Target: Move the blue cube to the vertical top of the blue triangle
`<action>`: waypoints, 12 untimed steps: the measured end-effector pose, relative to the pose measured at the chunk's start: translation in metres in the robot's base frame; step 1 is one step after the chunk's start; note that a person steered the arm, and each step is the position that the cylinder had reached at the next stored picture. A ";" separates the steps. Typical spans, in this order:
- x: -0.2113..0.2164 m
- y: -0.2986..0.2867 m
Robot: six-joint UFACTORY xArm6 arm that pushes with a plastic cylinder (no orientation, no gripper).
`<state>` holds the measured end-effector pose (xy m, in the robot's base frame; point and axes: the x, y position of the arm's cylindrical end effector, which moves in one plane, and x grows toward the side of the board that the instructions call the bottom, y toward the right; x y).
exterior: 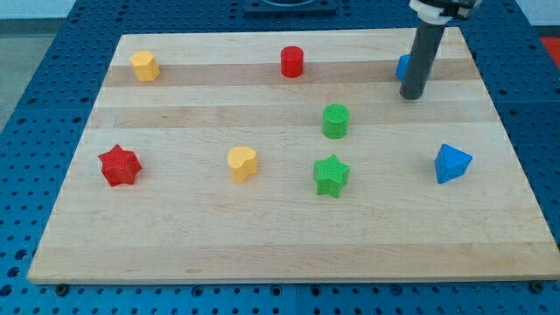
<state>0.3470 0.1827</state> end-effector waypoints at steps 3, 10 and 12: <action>-0.012 0.004; -0.029 0.003; -0.029 0.003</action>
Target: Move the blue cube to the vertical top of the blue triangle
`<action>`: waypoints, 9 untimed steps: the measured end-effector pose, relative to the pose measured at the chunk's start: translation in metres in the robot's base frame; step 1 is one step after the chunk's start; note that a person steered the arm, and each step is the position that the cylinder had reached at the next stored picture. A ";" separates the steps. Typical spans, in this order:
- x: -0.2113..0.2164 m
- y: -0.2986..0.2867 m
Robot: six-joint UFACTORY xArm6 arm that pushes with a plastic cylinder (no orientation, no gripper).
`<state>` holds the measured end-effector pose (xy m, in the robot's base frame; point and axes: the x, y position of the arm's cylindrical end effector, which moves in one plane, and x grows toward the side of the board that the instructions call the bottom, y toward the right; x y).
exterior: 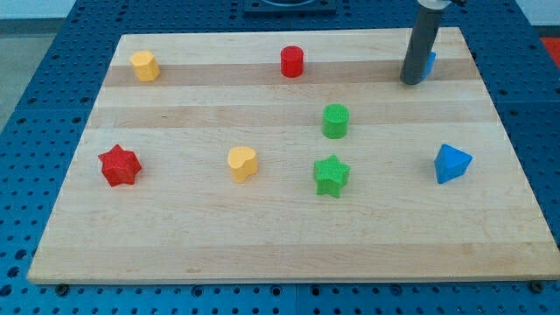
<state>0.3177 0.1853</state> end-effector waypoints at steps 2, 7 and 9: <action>0.009 -0.006; 0.034 -0.050; 0.034 -0.080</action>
